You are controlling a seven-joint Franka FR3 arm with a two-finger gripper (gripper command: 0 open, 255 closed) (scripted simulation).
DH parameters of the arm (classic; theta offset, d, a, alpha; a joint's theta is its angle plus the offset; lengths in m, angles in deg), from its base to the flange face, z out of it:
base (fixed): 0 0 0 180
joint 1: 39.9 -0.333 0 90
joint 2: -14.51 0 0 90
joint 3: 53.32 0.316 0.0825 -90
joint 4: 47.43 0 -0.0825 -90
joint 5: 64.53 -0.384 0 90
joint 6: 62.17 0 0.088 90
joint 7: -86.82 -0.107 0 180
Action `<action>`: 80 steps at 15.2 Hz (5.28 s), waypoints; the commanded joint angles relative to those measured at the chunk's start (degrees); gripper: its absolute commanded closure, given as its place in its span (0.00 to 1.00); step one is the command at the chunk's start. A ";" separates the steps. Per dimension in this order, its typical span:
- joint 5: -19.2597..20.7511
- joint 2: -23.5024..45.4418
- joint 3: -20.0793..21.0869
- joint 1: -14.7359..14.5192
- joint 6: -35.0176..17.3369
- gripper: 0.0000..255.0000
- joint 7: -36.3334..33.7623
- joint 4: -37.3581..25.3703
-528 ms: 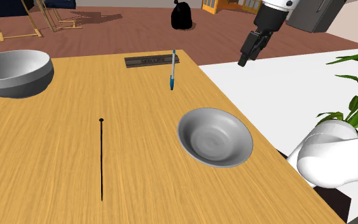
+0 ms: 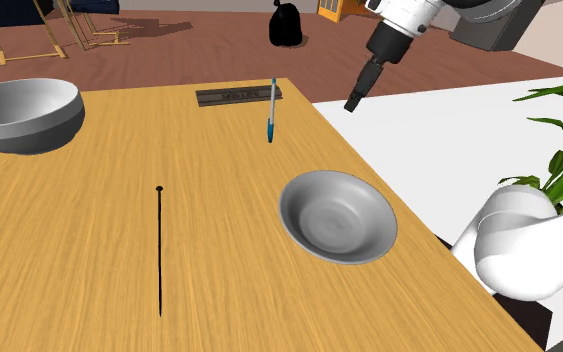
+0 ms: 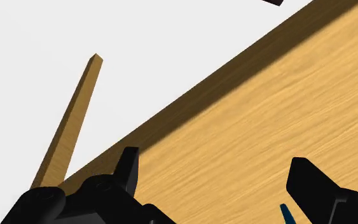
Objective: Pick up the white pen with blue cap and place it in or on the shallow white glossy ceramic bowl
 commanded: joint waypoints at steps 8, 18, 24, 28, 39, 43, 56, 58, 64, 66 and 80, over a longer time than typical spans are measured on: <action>-14.49 9.02 -10.19 -17.56 -12.82 0.00 33.77 -1.04; -25.37 15.11 -14.83 -28.66 -16.12 0.00 54.39 -2.86; -26.82 16.46 -14.41 -29.60 -18.54 0.00 55.19 -1.88; -26.82 16.46 -14.41 -29.60 -18.54 0.00 55.19 -1.88; -26.82 16.46 -14.41 -29.60 -18.54 1.00 55.19 -1.88; -25.66 15.92 -13.98 -29.27 -16.27 1.00 53.07 -4.20; -23.01 15.51 -13.16 -28.82 -8.66 1.00 47.06 -13.00; -22.73 15.63 -13.10 -28.82 -7.46 1.00 46.23 -14.52; -21.41 11.88 -10.60 -28.43 -6.92 1.00 42.77 -13.04; -20.85 7.95 -8.16 -27.97 -8.36 1.00 40.80 -8.89; -23.54 -17.18 9.11 -27.41 -12.82 1.00 25.66 13.20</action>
